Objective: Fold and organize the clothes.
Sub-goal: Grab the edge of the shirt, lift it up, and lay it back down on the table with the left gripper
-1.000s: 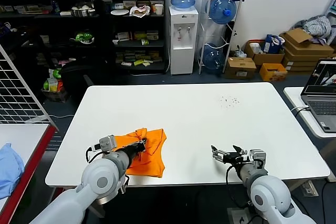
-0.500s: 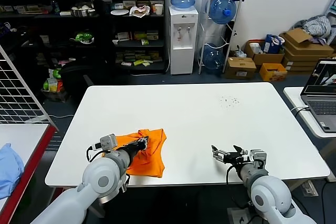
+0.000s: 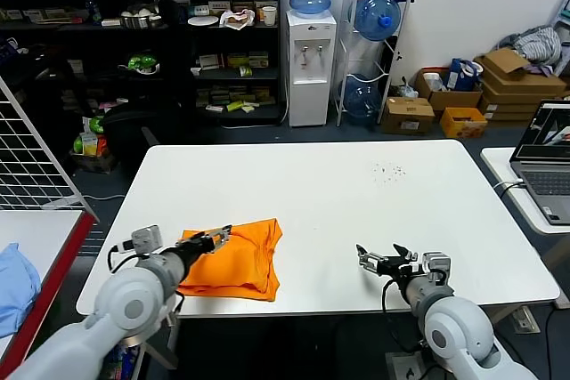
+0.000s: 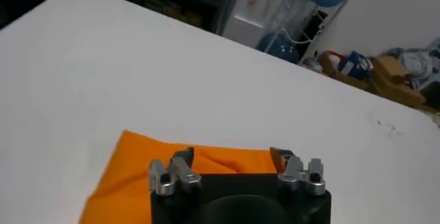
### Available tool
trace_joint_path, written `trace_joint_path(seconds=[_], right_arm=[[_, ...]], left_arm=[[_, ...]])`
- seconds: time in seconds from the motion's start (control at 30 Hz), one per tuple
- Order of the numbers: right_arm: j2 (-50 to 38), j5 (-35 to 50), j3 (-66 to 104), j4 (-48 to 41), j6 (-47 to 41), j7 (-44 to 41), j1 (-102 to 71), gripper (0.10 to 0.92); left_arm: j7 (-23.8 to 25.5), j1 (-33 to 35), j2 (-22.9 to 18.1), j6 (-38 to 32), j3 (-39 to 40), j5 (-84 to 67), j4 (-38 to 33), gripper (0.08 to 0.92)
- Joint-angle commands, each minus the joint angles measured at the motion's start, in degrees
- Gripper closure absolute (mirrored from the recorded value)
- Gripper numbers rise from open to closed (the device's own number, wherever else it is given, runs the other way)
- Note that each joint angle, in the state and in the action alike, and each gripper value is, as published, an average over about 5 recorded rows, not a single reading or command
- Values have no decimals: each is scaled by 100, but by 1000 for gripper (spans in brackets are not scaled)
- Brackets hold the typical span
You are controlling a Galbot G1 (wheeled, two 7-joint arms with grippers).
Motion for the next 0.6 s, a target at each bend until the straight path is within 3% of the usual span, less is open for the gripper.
trace_joint_path(seconds=[0.03, 0.27, 0.6], right_arm=[[-5, 5, 79, 176, 29, -60, -90, 104], [1, -9, 188, 217, 75, -112, -224, 104], [1, -16, 262, 287, 72, -94, -332, 104]], left_arm=[[2038, 883, 1726, 210, -902, 37, 538, 240], [3304, 786, 1793, 488, -674, 556, 1328, 87], [3848, 307, 1294, 650, -408, 1000, 2082, 79]])
